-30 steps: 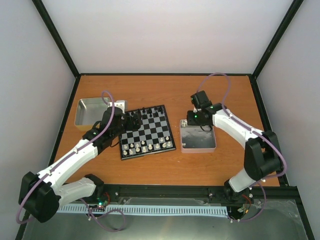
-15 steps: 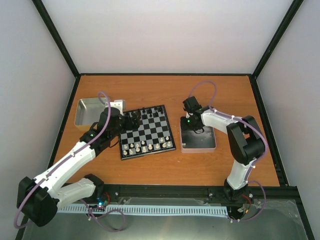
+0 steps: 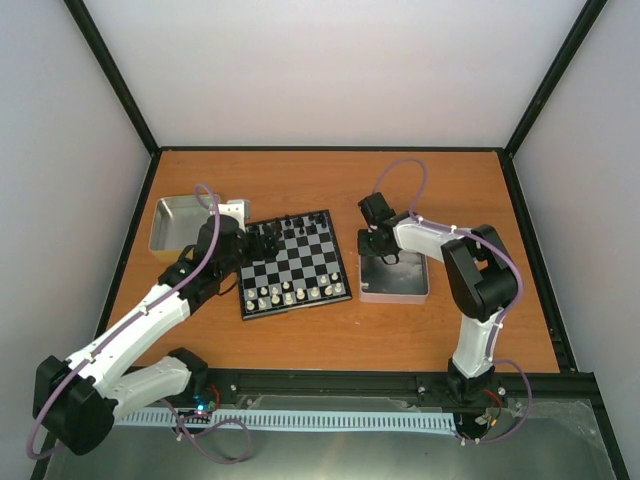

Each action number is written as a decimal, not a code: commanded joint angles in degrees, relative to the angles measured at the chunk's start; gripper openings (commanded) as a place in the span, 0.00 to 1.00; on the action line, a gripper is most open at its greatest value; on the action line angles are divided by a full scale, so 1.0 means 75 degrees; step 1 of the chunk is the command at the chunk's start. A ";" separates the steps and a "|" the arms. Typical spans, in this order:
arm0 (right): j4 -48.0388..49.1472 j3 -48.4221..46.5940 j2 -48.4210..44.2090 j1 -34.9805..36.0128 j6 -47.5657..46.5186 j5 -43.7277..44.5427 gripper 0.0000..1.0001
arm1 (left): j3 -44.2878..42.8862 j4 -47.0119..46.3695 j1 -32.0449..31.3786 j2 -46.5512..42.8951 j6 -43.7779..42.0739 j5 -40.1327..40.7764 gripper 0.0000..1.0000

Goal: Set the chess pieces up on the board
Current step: Pick up the chess piece from the storage box, then place the chess piece on the chessboard, then adjust the storage box at the center of the board.

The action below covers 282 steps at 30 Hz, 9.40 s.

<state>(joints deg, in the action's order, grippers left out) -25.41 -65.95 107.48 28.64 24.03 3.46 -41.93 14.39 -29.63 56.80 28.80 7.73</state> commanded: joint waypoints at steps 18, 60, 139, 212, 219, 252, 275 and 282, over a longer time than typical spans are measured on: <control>0.0753 0.1759 -0.2305 -0.0563 -0.1521 -0.2865 0.03 | -0.0309 -0.0303 0.0024 0.0490 -0.0385 -0.2910 1.00; 0.1663 0.1174 -0.3744 0.0610 -0.1657 -0.8414 0.03 | -0.0483 -0.2247 0.0331 0.1759 0.4793 -0.8503 0.48; 0.6884 0.2614 -0.4642 0.0826 0.3921 -0.6497 0.40 | 0.0388 -0.6389 0.0294 0.1170 0.7653 -0.7081 0.15; -0.7434 -0.7321 0.3812 0.2903 -0.0666 -0.1713 0.03 | -0.0468 0.3683 0.0411 -0.1307 0.2381 0.1225 0.83; -0.7318 -0.7261 0.3965 0.2907 -0.0634 -0.1536 0.03 | -0.0456 0.3684 0.0411 -0.1288 0.2417 0.1149 0.83; -0.5862 -0.4988 0.1283 0.0845 -0.0460 0.0672 0.36 | -0.1222 0.2812 0.0411 -0.0491 0.1608 0.0439 0.85; -0.2177 -0.2225 0.0607 -0.0625 -0.5298 0.0511 0.78 | -0.2542 0.2335 0.0412 0.1710 0.0764 -0.0495 0.87; -0.2303 -0.2169 0.0751 -0.0787 -0.5376 -0.0022 0.67 | -0.2587 0.2388 0.0412 0.1722 0.0627 -0.0404 0.87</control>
<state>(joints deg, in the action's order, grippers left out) -43.88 -82.65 112.84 23.70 -14.85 5.13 -58.78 32.80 -26.89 69.67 35.38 4.47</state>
